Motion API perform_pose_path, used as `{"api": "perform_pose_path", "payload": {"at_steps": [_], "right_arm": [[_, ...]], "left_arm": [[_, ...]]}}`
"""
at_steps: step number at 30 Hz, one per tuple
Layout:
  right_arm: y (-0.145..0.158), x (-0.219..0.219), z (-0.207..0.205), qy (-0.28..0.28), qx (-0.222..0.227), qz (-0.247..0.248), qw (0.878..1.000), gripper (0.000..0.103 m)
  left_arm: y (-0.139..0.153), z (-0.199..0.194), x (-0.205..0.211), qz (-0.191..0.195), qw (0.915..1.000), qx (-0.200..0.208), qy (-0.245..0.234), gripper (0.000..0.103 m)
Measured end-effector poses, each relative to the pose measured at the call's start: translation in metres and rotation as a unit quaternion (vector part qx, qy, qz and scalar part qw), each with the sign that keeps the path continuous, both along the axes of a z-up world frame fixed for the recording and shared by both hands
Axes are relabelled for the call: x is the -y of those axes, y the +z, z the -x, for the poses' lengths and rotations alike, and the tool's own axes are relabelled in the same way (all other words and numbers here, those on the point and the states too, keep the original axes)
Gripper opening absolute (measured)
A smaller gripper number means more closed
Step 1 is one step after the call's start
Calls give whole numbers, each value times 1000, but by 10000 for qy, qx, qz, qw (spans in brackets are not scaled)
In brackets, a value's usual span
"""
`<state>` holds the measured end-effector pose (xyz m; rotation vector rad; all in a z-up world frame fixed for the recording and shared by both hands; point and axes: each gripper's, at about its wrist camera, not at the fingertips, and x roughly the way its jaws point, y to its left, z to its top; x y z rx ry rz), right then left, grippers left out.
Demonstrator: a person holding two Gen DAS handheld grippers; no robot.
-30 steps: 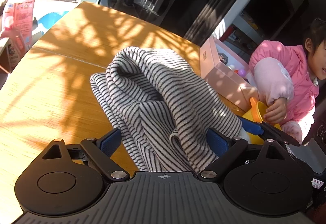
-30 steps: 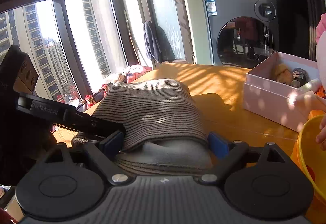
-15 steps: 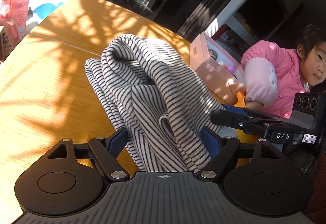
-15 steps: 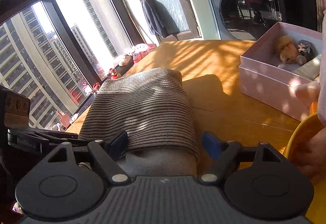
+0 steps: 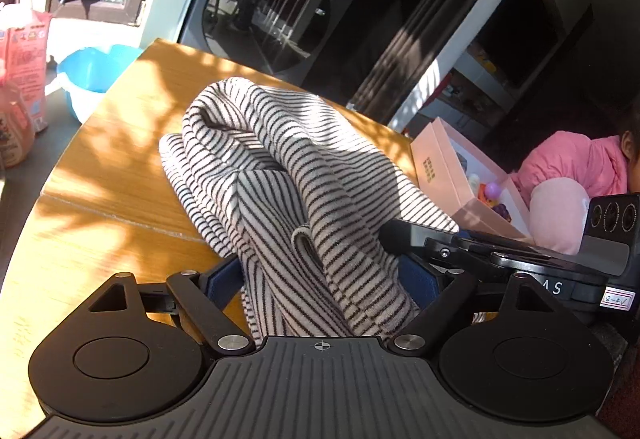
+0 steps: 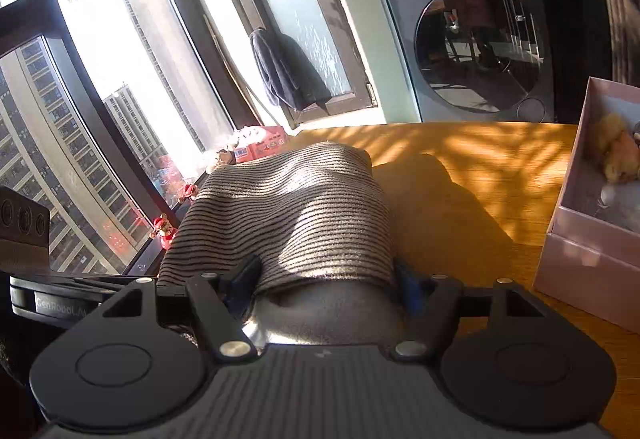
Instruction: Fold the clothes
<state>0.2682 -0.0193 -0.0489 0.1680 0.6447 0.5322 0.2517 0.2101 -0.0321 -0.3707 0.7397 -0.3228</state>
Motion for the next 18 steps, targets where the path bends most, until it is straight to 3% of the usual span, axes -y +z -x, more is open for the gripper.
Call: {"api": "perform_pose_path", "payload": {"at_steps": [4, 9, 11, 13, 14, 15, 18], "right_arm": [[-7, -13, -40, -336, 199, 101, 9992, 71], [2, -22, -35, -390, 868, 799, 9923, 79], [7, -16, -24, -501, 984, 737, 9911, 79], [10, -11, -13, -481, 976, 621, 9921, 66], [8, -12, -12, -440, 951, 658, 9923, 50], [6, -14, -12, -400, 926, 711, 9924, 46], [0, -17, -13, -282, 852, 867, 9922, 47]], "left_arm": [[4, -41, -5, -310, 9987, 242, 325, 77], [8, -41, 2, -539, 9969, 472, 326, 78], [9, -38, 5, -735, 9950, 598, 316, 78], [11, -33, 11, -989, 9917, 771, 283, 78], [12, -31, 14, -1086, 9903, 827, 269, 78], [13, -30, 16, -1171, 9889, 884, 249, 78], [13, -29, 20, -1248, 9876, 928, 217, 74]]}}
